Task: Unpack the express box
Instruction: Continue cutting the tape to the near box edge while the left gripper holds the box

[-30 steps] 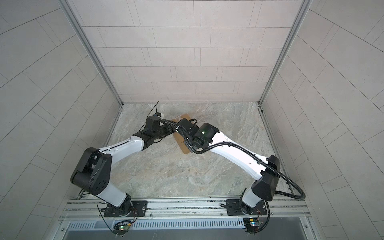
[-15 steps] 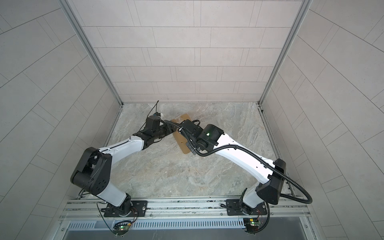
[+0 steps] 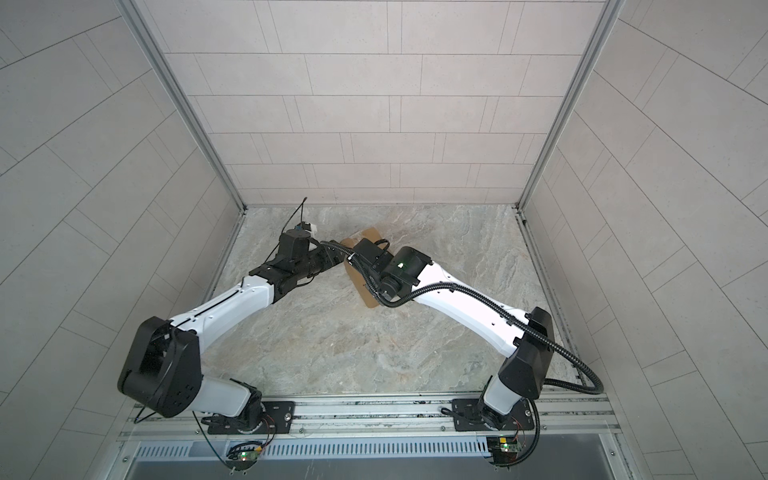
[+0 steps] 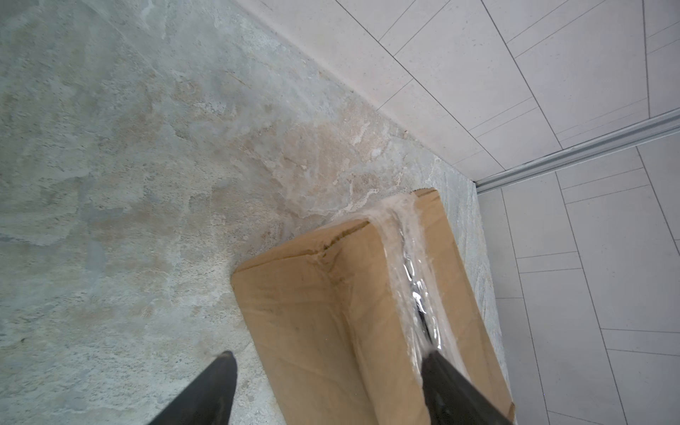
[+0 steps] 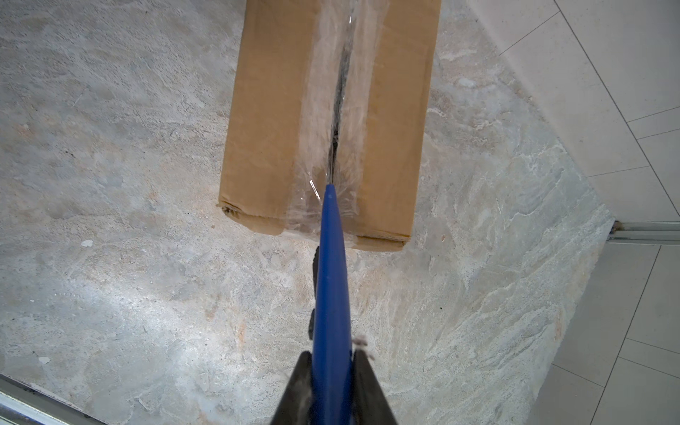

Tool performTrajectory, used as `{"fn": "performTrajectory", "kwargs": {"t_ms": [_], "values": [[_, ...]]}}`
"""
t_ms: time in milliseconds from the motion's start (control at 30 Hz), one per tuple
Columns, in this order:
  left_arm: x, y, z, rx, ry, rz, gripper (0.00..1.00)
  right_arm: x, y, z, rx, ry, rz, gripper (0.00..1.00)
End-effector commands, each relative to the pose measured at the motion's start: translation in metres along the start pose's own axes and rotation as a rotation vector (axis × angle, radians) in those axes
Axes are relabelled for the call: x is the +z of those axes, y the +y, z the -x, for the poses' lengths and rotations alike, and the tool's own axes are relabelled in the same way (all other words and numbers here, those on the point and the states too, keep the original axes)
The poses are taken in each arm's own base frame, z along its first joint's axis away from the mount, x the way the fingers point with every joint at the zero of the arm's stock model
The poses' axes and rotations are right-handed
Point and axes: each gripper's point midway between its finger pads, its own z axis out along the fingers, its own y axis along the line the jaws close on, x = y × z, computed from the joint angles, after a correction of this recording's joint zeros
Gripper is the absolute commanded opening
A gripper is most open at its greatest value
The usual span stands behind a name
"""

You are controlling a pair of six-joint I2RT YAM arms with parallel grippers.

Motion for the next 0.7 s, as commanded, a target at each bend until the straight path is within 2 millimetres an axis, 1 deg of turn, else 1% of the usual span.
{"fn": "performTrajectory", "kwargs": {"t_ms": [0, 133, 167, 200, 267, 333, 467, 667], "values": [[-0.001, -0.016, -0.013, 0.038, 0.027, -0.024, 0.82, 0.002, 0.002, -0.009, -0.053, 0.053, 0.009, 0.0], [0.01, -0.02, -0.033, 0.014, 0.068, -0.022, 0.81, 0.001, 0.001, -0.01, -0.047, 0.054, 0.009, 0.0], [0.013, -0.018, -0.036, 0.001, 0.071, -0.016, 0.81, 0.0, 0.0, -0.01, -0.046, 0.055, 0.008, 0.0], [0.016, -0.026, -0.05, 0.014, 0.098, -0.023, 0.8, 0.0, 0.0, -0.01, -0.044, 0.055, 0.009, 0.0], [0.021, -0.023, -0.06, 0.017, 0.124, 0.014, 0.79, -0.003, 0.001, -0.011, -0.043, 0.056, 0.02, 0.0], [0.025, -0.014, -0.067, 0.003, 0.142, 0.059, 0.78, -0.006, 0.001, -0.013, -0.039, 0.06, 0.031, 0.0], [0.027, -0.004, -0.07, -0.017, 0.142, 0.102, 0.77, -0.014, -0.001, -0.021, -0.028, 0.079, 0.038, 0.0], [0.026, 0.0, -0.07, -0.019, 0.135, 0.119, 0.77, -0.027, -0.005, -0.037, -0.022, 0.114, 0.03, 0.0]]}}
